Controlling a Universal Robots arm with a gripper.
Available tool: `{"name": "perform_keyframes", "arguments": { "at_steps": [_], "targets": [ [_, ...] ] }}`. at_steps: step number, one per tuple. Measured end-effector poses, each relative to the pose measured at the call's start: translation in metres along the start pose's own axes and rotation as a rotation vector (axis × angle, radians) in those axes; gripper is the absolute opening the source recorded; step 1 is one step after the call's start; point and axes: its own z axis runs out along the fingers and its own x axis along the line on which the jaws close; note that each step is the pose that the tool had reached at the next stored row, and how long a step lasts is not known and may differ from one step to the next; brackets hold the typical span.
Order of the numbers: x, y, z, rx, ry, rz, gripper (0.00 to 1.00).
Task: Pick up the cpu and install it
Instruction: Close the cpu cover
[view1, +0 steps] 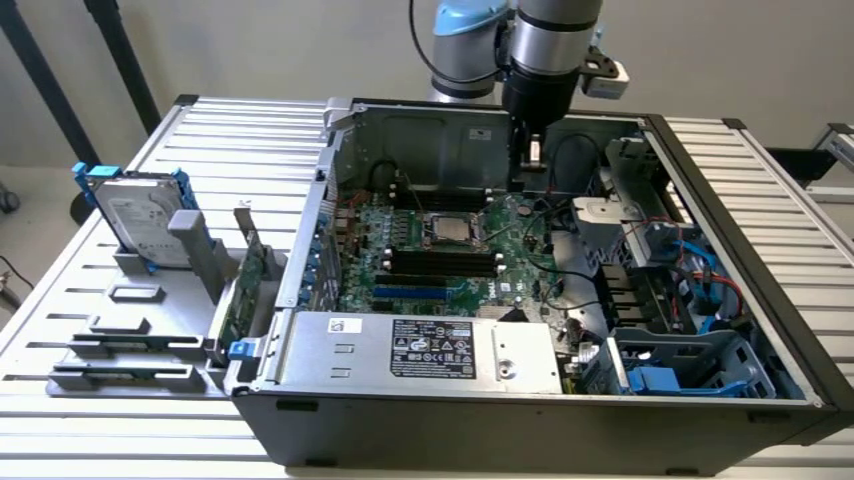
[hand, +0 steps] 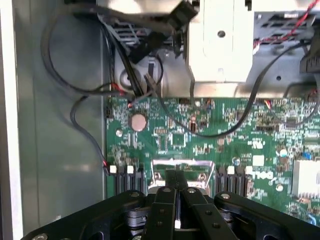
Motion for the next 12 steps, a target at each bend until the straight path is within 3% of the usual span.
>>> {"name": "perform_keyframes", "arguments": {
  "at_steps": [6,12],
  "targets": [
    [-0.001,0.0248,0.0015,0.0002,0.0003,-0.002,0.11],
    [-0.005,0.027,0.0116,0.0002,0.0002,-0.003,0.11]
  ]
}}
